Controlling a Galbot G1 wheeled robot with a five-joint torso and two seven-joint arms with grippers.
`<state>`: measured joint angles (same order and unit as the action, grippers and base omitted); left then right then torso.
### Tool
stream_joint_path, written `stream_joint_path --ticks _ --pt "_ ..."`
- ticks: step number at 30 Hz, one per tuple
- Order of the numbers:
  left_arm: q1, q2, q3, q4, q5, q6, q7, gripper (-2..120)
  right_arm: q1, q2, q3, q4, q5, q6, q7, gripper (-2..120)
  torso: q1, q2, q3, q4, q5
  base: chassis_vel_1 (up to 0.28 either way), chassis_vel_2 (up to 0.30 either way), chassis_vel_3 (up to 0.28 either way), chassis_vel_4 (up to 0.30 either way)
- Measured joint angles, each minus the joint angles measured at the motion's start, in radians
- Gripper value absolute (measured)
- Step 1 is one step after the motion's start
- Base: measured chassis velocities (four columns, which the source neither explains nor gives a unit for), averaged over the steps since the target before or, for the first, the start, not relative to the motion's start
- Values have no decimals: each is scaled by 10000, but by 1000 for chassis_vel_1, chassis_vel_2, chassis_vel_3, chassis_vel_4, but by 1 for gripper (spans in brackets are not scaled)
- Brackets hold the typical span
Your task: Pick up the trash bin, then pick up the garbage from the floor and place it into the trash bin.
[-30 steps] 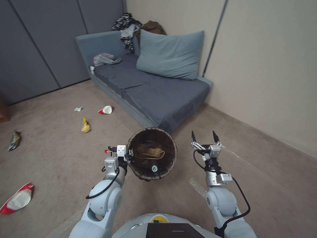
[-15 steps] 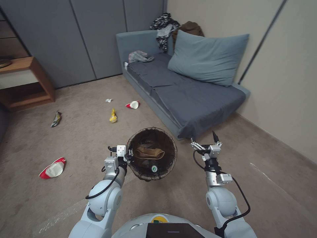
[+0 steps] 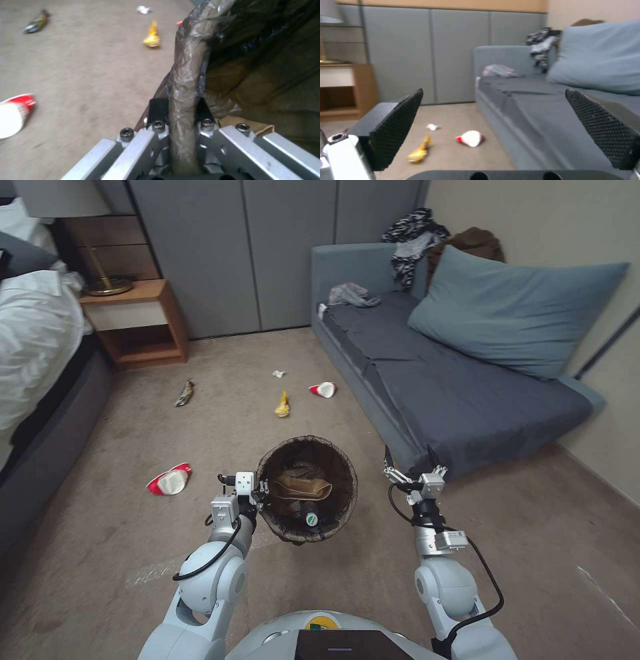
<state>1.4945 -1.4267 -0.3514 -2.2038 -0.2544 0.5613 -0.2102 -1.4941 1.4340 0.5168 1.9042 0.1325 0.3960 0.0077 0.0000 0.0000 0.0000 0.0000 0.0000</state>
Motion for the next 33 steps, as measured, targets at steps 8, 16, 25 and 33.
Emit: stream_joint_path --ticks 8,16,25,33 --pt "-5 -4 -4 17 0 -18 -5 2 -1 4 5 -5 -12 6 -23 100 0 0 0 0 -1 121 129 118 114" --pt "-18 -3 -16 143 -5 -390 14 2 3 20 24 -31 -39 50 -42 99 0 0 0 5 0 111 123 136 127" --pt "-52 -2 11 183 3 -508 40 2 13 25 73 -26 -41 51 -68 99 0 0 0 -4 -1 35 25 32 35" --pt "-51 12 -7 183 0 -583 36 2 22 36 97 -22 -69 34 -94 99 0 0 0 0 0 0 0 0 0"
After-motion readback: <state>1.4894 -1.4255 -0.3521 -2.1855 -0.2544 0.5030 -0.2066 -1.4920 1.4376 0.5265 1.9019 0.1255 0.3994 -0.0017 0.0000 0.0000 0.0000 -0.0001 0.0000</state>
